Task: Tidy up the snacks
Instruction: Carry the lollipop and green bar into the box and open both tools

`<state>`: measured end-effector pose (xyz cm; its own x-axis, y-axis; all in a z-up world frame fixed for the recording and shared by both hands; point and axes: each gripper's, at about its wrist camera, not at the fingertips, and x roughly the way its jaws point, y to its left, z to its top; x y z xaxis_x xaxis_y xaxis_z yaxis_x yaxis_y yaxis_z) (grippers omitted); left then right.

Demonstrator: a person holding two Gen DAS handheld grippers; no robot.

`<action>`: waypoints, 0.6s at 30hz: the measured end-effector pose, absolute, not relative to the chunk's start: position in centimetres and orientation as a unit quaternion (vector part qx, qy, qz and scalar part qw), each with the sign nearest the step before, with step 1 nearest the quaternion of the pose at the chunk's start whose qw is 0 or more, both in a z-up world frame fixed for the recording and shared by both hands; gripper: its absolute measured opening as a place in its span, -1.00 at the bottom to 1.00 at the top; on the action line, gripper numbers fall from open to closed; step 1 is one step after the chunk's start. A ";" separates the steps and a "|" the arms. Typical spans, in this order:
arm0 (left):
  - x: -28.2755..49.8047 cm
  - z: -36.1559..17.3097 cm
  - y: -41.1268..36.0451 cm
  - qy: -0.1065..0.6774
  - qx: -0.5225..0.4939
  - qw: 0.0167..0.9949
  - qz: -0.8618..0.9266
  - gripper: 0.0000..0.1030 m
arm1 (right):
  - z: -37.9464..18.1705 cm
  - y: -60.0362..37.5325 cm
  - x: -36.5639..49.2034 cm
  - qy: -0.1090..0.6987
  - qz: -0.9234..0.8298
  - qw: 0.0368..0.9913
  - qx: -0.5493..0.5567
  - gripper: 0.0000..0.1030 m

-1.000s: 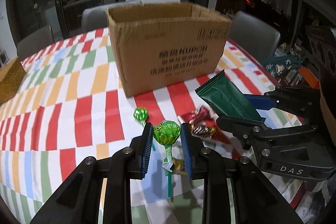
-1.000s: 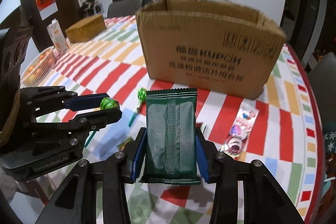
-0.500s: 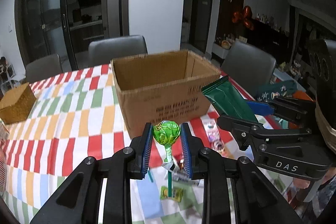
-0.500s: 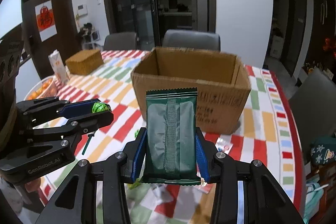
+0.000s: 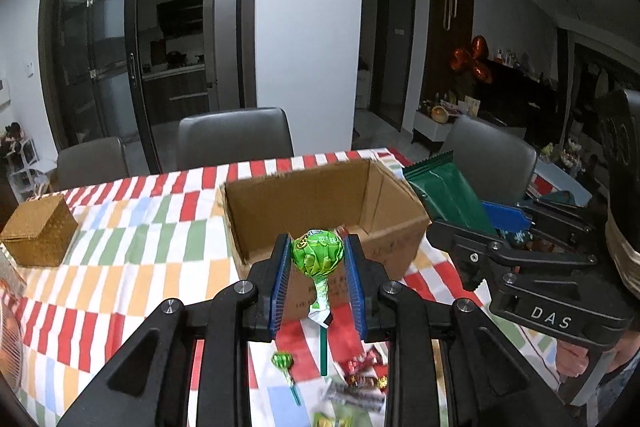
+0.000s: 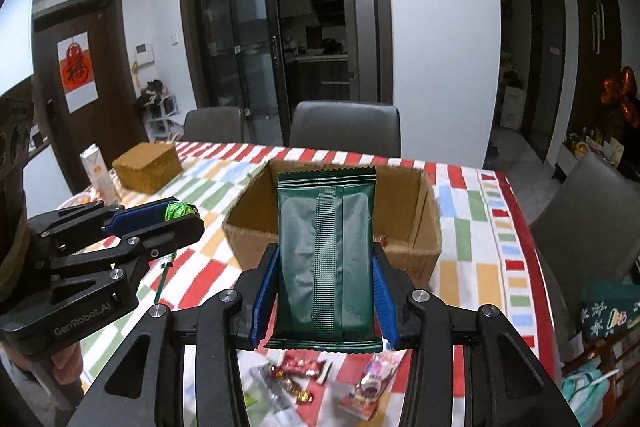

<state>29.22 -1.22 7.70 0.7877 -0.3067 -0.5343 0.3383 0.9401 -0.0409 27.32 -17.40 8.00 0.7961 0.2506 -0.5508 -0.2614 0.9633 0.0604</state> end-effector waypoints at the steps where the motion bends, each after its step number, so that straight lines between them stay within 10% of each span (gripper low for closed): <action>1: 29.7 7.9 -1.2 0.277 0.026 0.945 -0.171 -0.47 | 8.2 -17.5 27.6 0.289 0.134 0.948 -0.009 -0.15; 18: 36.9 8.4 -1.6 0.283 0.009 0.945 -0.164 -0.47 | 9.5 -18.3 35.0 0.291 0.122 0.949 -0.005 -0.15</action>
<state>36.88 -1.57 8.45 0.7865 -0.3044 -0.5373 0.3146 0.9462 -0.0756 35.01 -18.26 9.47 0.8006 0.2290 -0.5538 -0.2348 0.9701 0.0618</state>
